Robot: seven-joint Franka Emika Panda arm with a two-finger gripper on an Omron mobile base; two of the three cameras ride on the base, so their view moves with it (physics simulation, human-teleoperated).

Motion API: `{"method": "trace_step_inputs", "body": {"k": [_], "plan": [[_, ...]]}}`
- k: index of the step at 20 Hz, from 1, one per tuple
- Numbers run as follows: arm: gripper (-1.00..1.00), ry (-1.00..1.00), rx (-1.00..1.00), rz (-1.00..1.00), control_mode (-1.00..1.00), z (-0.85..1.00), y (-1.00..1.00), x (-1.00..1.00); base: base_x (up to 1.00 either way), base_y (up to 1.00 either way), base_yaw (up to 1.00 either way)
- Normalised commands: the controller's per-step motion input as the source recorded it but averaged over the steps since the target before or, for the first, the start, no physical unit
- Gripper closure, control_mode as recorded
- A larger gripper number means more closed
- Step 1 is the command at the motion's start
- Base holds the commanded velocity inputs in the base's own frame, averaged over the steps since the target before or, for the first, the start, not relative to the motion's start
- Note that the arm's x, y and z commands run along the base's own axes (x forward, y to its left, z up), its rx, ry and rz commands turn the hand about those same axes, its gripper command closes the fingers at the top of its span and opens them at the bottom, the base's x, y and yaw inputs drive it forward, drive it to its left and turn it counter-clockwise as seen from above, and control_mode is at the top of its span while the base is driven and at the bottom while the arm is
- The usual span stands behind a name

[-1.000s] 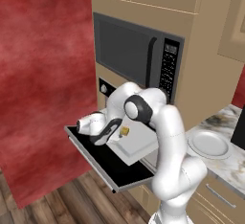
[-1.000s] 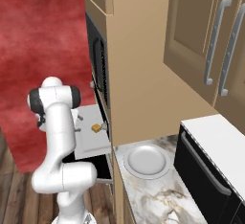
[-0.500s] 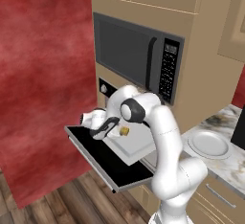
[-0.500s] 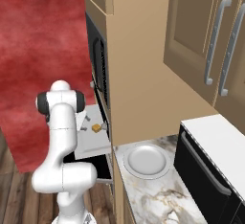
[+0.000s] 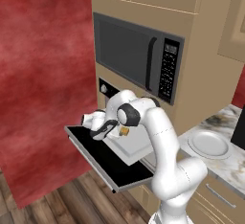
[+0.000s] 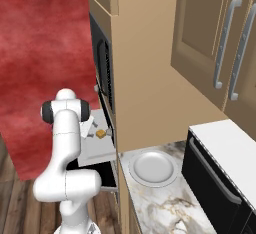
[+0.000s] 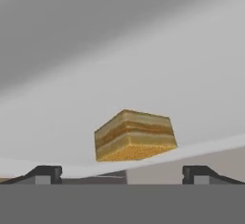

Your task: Take the baked cake out of the oven and place it on the plate for cooling. Then close the oven door.

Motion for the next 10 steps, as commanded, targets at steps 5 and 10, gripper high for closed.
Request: {"method": "trace_step_inputs", "body": {"k": [5,10], "plan": [[-1.00,0.00,0.00,-0.02,-1.00,-0.42,-0.02,0.17,0.00,0.00,0.00],[-1.00,0.00,0.00,0.00,-1.00,-0.27,-0.12,0.09,0.00,0.00,0.00]]}}
